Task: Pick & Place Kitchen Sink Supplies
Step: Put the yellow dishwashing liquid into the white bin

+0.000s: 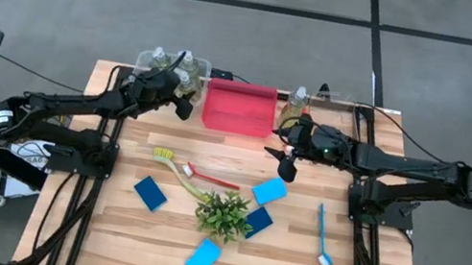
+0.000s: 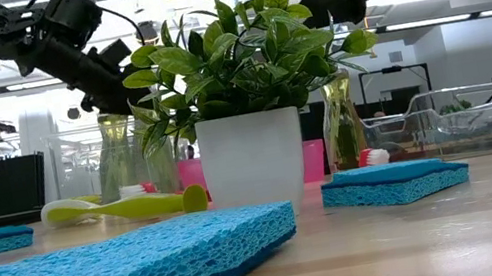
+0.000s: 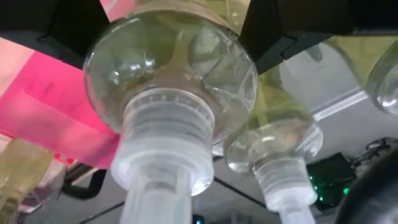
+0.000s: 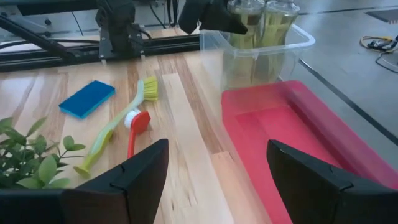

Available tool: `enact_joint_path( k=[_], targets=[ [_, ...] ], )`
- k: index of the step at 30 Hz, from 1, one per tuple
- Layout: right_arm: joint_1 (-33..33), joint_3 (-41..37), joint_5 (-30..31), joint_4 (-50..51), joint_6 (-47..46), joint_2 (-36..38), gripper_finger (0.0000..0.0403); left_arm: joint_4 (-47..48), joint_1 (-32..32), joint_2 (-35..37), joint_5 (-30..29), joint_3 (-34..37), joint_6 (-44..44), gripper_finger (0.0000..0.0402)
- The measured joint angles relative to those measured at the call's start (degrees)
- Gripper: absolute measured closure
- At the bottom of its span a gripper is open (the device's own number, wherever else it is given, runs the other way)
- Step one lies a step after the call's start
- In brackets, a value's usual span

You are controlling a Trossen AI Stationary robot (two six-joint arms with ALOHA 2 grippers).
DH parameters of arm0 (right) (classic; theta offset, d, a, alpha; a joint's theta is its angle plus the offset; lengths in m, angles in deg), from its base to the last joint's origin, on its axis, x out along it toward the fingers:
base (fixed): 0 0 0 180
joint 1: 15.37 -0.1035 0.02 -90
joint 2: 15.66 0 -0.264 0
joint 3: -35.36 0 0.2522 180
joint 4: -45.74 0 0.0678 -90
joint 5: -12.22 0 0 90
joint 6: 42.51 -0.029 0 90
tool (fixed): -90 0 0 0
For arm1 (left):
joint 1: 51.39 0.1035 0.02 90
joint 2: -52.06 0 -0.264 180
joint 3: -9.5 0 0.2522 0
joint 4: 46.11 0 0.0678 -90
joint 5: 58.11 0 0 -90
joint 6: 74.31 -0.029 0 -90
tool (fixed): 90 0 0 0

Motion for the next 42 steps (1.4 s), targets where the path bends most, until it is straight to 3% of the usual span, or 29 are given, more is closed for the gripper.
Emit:
enact_joint_path(
  k=[42],
  targets=[
    [0.0, 0.0, 0.0, 2.5, -0.1, -0.2, 0.0138, -1.3, 0.1, -0.9, 3.1, 0.7, -1.0, 0.0098]
  ],
)
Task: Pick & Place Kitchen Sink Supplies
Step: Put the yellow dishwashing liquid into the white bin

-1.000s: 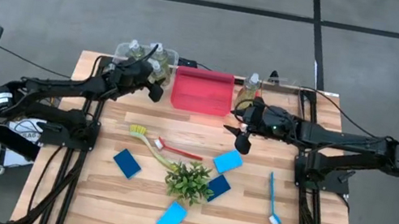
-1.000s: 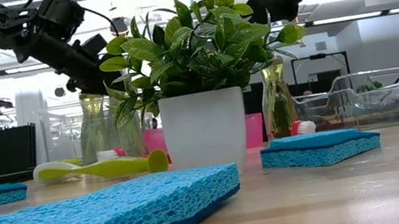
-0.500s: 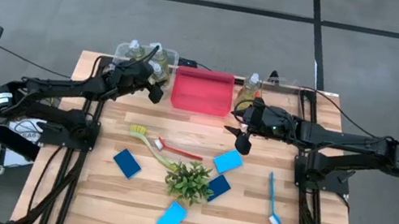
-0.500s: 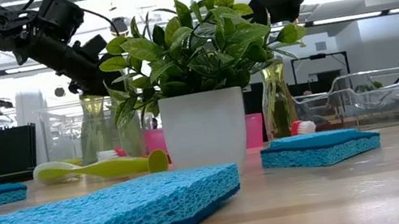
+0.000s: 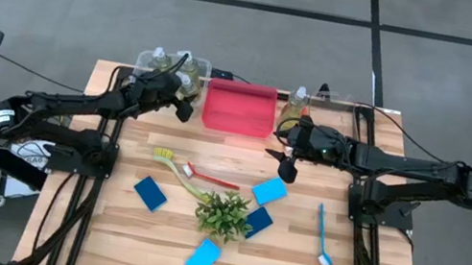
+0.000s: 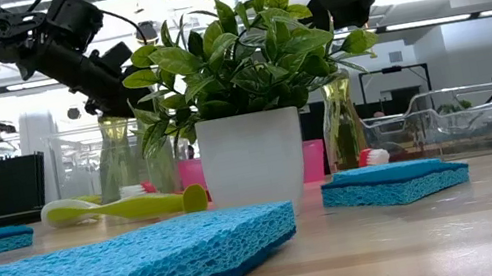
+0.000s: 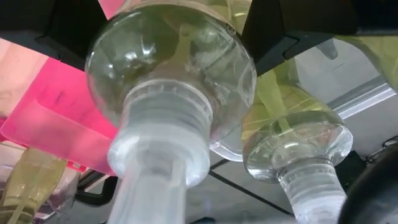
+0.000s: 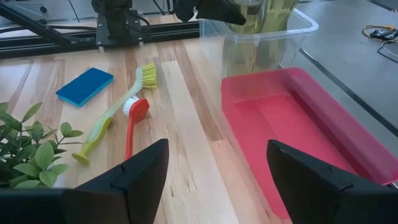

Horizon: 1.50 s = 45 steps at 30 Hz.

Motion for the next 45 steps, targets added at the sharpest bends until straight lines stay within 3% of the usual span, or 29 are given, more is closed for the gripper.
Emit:
enact_joint_path(
  k=[10, 26, 32, 45],
  targets=[
    [0.0, 0.0, 0.0, 0.4, 0.0, 0.0, 0.0138, -0.8, 0.0, 0.1, -0.4, -0.1, -0.4, 0.0055],
    [0.0, 0.0, 0.0, 1.1, -1.5, 0.0, 0.0138, -3.8, 0.0, 0.0, -0.4, 0.0, -0.4, 0.0053],
    [0.0, 0.0, 0.0, 1.2, -1.5, 0.0, 0.0138, -3.9, 0.0, 0.0, 4.0, 0.0, -0.6, 0.0052],
    [0.0, 0.0, 0.0, 1.2, -1.5, 0.0, 0.0138, -3.9, 0.0, 0.0, 4.2, 0.0, -0.6, 0.0052]
  ],
)
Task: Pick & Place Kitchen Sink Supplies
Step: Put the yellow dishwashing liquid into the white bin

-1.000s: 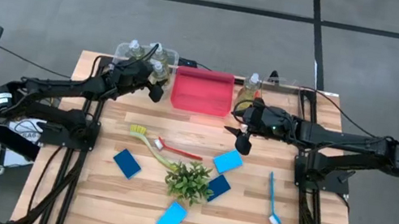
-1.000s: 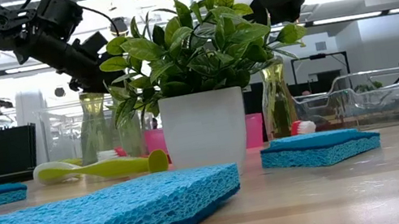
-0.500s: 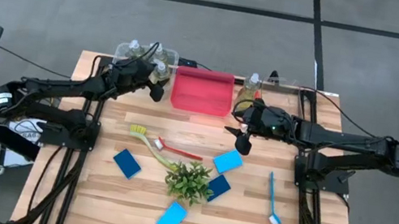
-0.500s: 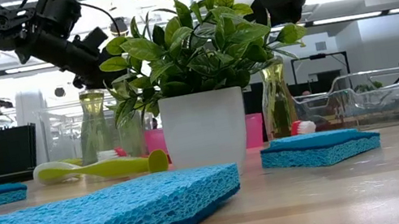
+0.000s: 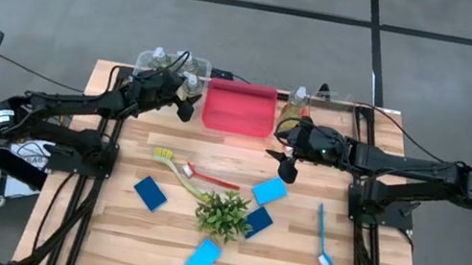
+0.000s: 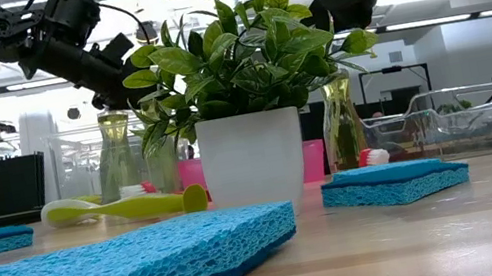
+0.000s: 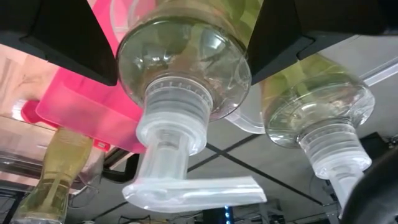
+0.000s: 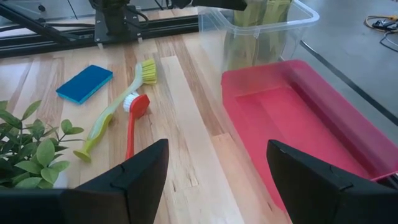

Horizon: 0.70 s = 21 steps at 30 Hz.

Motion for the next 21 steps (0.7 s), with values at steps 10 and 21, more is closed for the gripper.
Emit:
enact_joint_path(
  k=[10, 21],
  targets=[
    [0.0, 0.0, 0.0, 0.0, 0.2, 0.1, 0.0138, -4.0, 3.0, 0.0, -0.3, 0.1, 0.0, 0.0052],
    [0.0, 0.1, 0.1, 0.1, 1.6, 0.5, 0.0138, -4.9, 2.3, 0.0, 0.2, 0.1, 6.5, 0.0052]
  ],
)
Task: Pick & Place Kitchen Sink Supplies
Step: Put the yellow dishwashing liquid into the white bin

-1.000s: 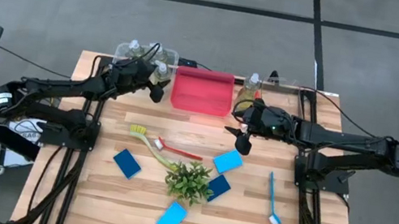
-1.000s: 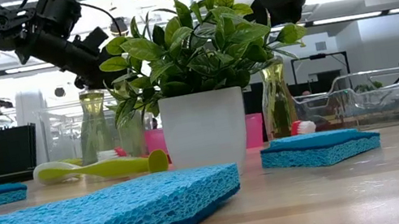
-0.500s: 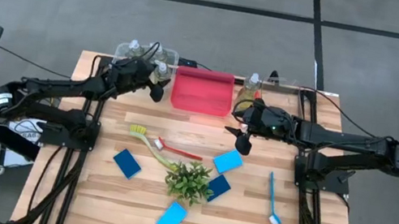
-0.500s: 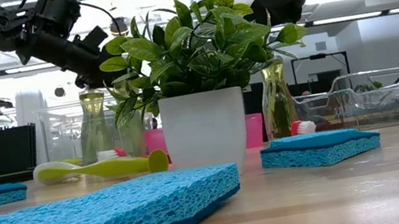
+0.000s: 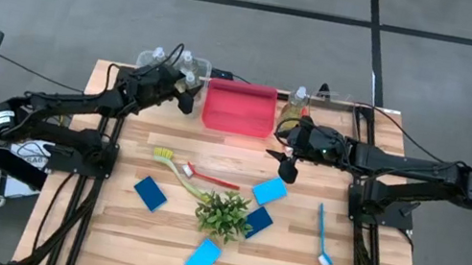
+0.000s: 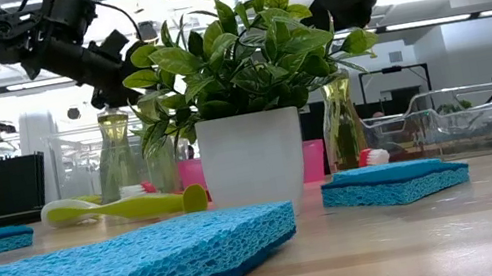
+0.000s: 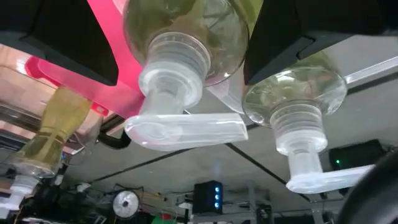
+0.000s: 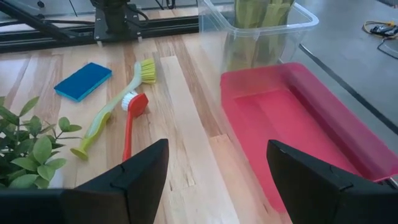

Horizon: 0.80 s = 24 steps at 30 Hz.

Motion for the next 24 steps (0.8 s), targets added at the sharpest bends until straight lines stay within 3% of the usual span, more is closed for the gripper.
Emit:
enact_joint_path(
  k=[10, 24],
  targets=[
    [0.5, 6.6, 1.9, 10.6, 0.1, 5.1, 0.0138, 0.2, 0.0, 3.3, 0.0, 0.0, -0.1, 0.0052],
    [0.4, 6.1, 24.3, 16.2, -2.1, 10.3, 0.0138, 1.7, -0.4, 17.4, 0.4, 0.0, 2.1, 0.0052]
  ],
)
